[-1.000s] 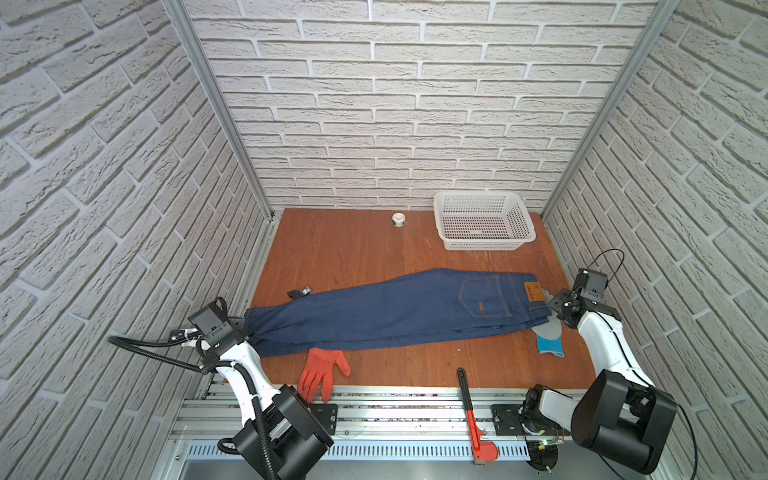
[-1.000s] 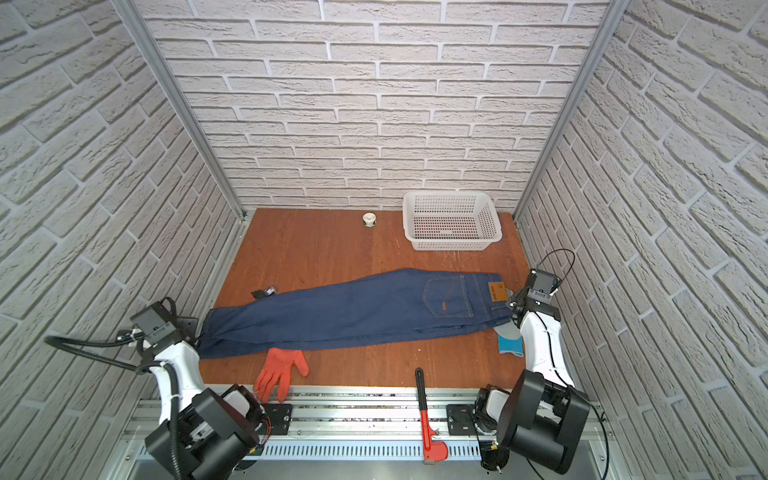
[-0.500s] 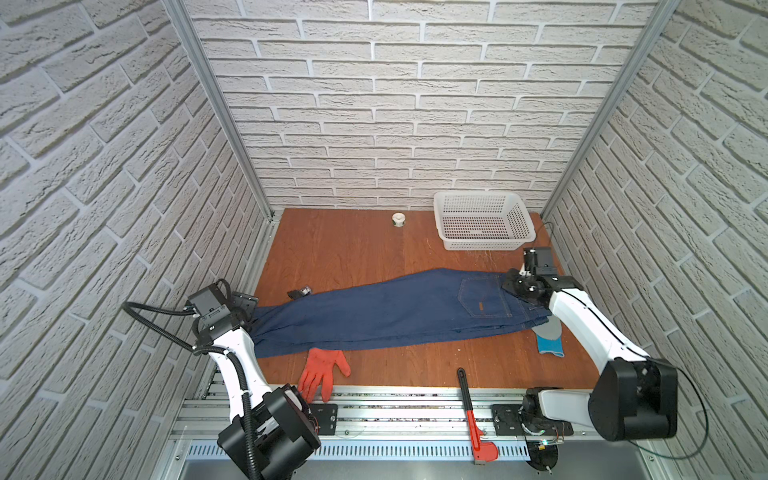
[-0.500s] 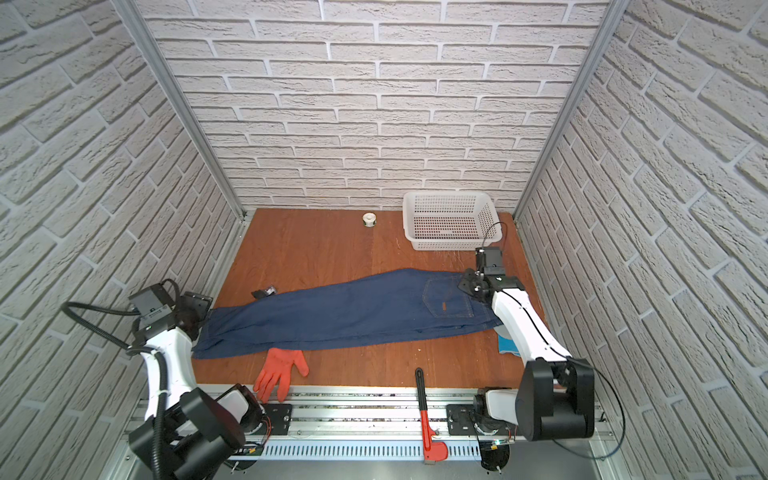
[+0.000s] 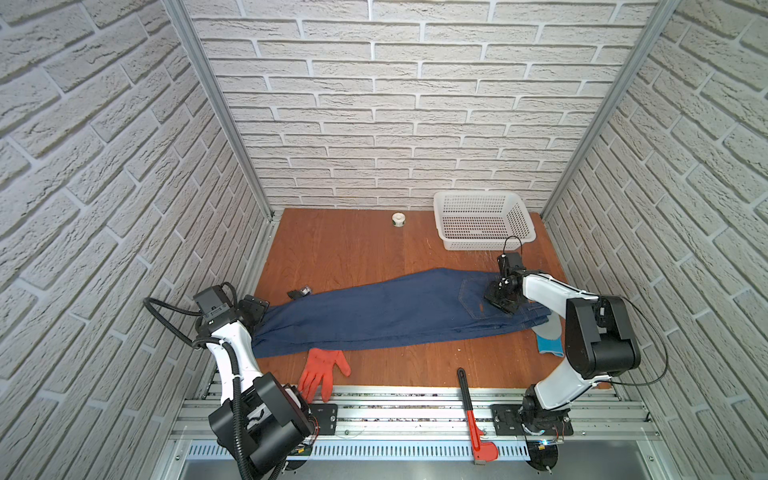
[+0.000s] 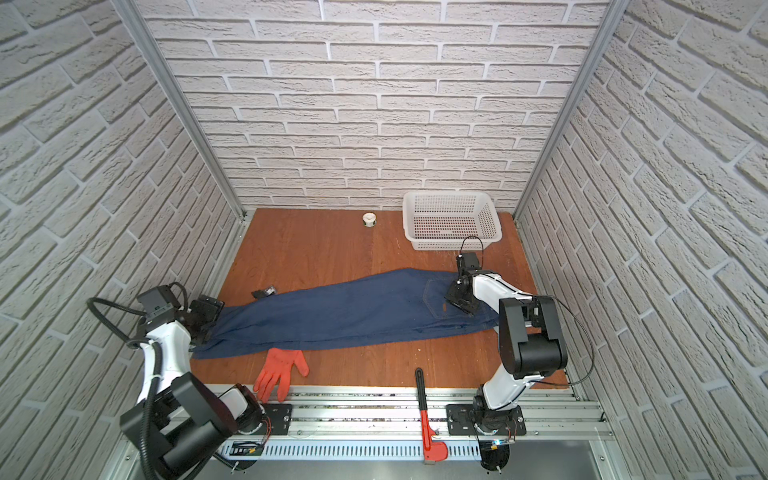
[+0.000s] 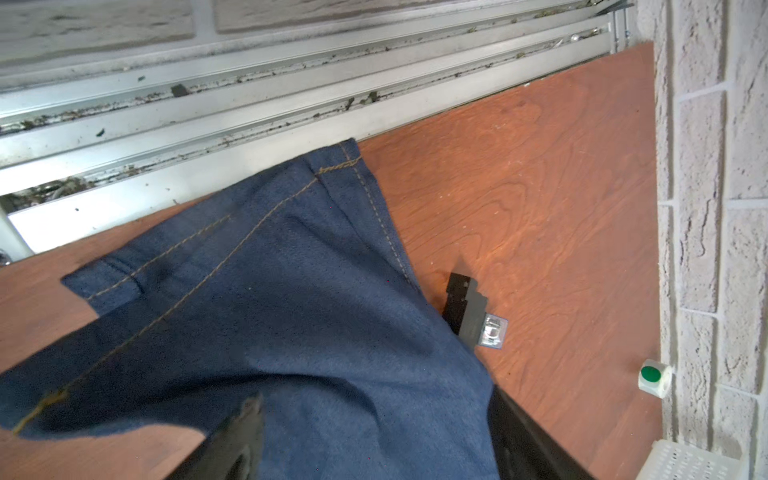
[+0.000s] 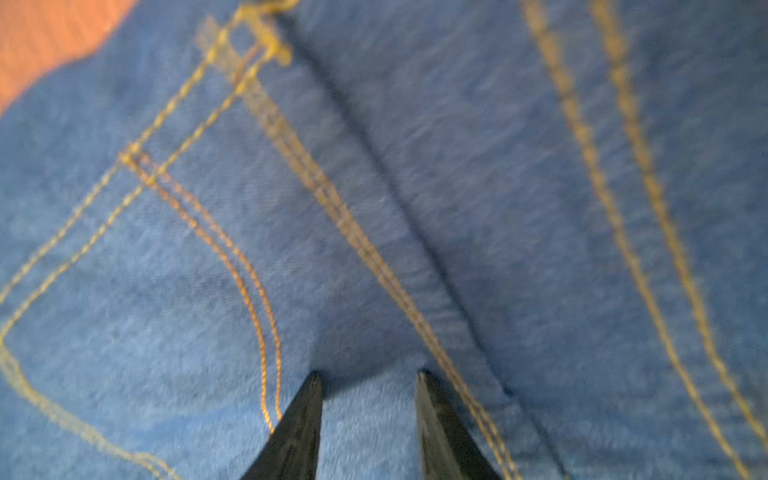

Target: Fold and stack the trousers

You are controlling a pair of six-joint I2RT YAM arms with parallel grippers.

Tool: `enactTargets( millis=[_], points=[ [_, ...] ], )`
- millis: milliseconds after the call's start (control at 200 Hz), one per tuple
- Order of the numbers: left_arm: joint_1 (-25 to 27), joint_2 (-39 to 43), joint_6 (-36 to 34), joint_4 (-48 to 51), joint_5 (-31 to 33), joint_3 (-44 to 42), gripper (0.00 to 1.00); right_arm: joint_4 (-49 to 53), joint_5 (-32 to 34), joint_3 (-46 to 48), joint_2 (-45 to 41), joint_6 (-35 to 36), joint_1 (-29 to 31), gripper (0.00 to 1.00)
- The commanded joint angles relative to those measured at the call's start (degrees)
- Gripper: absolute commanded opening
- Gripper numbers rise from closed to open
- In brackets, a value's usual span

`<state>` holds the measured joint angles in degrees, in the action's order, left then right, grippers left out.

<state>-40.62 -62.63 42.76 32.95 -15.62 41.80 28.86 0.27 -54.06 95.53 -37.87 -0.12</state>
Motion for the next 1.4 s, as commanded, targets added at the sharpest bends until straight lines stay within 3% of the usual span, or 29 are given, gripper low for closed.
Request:
enactTargets(
  millis=[0, 205, 395, 490, 645, 965, 1395],
  points=[
    [-2.51, 0.79, -1.01, 0.36, -0.56, -0.43, 0.85, 0.36, 3.98, 1.04, 2.37, -1.77, -2.39, 0.39],
    [-3.3, 0.02, -1.02, -1.26, 0.35, -0.67, 0.84, 2.15, 6.89, 0.8, 2.95, -1.99, -4.85, 0.4],
    [-3.23, -4.43, -1.68, -5.05, -2.32, -0.86, 0.7, 2.6, 6.46, 0.6, 2.53, -1.24, -5.76, 0.39],
    [-2.65, -7.26, -1.47, -5.26, -2.59, -0.09, 0.69, 3.19, 6.4, 0.26, 1.98, -1.02, -5.68, 0.39],
    [-0.59, -8.49, -0.98, -4.68, 3.37, 0.22, 0.76, 4.13, 7.3, -0.17, 0.76, -0.23, -5.7, 0.39],
    [5.65, -15.55, -1.41, -5.07, 14.37, 3.2, 0.75, 4.62, 6.29, -0.06, -0.94, 0.24, -5.7, 0.38],
    [9.24, -24.52, -0.05, -10.29, 15.62, 3.47, 0.85, 4.45, 5.62, 0.36, -1.0, 0.67, -5.59, 0.35]
  ],
)
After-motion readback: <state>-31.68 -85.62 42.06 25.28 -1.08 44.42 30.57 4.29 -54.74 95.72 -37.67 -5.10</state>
